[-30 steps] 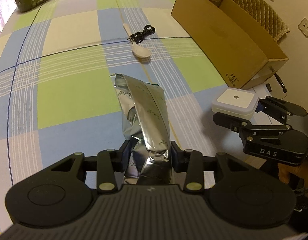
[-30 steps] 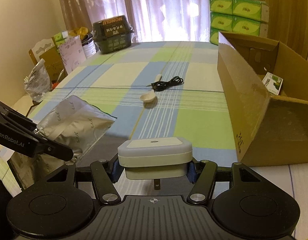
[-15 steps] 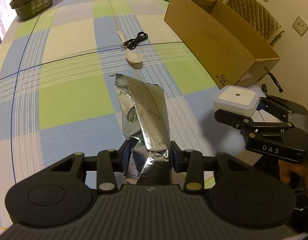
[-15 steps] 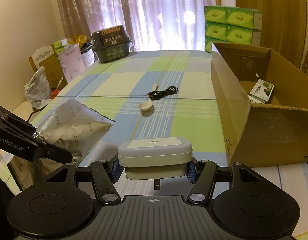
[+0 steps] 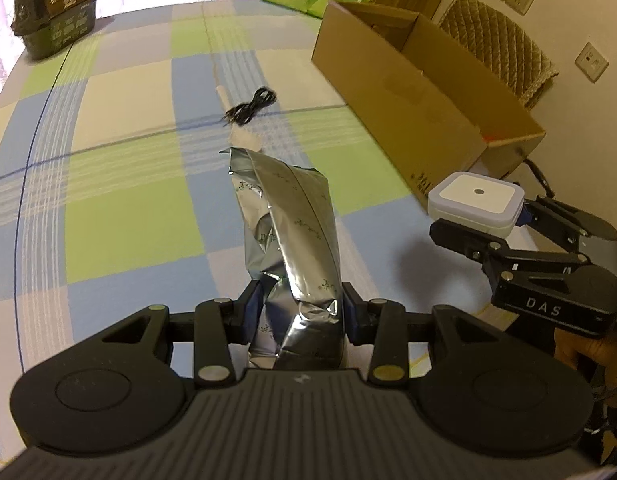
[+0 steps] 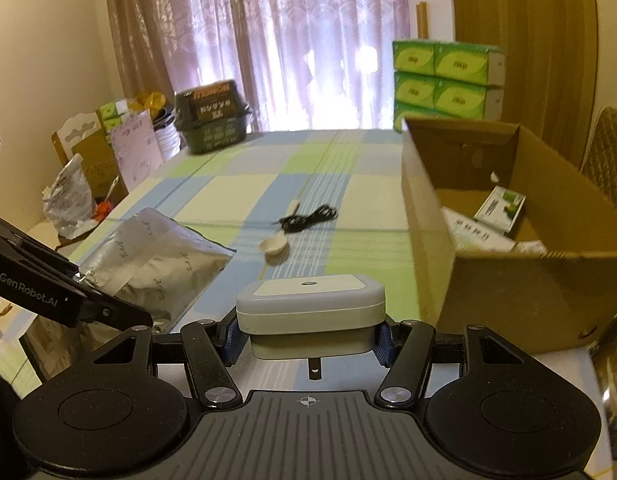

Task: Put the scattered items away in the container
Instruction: 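Carry the foil pouch and charger over the cardboard box with both tools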

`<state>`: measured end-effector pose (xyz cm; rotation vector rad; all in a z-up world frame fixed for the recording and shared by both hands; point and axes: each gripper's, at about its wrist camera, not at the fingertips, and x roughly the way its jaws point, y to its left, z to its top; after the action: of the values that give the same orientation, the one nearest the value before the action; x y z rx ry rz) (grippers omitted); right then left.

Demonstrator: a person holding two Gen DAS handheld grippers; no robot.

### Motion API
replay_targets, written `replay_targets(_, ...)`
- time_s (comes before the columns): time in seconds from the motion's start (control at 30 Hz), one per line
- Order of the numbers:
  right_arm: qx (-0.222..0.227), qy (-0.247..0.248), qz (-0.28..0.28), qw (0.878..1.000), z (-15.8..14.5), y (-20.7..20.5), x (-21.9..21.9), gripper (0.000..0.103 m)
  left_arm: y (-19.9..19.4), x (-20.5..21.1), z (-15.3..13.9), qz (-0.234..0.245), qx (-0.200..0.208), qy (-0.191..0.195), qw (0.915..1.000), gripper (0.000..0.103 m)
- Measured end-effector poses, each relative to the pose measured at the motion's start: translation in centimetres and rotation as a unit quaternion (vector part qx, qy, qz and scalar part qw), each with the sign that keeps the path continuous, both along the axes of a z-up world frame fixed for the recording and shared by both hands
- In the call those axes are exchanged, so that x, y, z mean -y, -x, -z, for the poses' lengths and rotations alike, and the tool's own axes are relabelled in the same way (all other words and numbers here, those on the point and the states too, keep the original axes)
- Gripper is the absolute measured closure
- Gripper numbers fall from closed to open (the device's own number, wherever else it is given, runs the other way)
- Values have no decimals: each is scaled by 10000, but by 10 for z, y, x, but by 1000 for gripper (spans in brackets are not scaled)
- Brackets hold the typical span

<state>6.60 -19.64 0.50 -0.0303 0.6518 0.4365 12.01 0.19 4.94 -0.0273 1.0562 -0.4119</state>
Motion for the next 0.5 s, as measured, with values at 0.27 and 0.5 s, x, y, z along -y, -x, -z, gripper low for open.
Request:
replay_targets(0.27, 374, 21, 253, 9990, -33, -18, 29, 40, -32, 43, -32, 156, 214, 172, 9995, 68)
replay_targets(0.5, 753, 120, 498, 9958, -61, -42, 64, 40, -62, 85, -59, 182, 305, 414, 9985, 68)
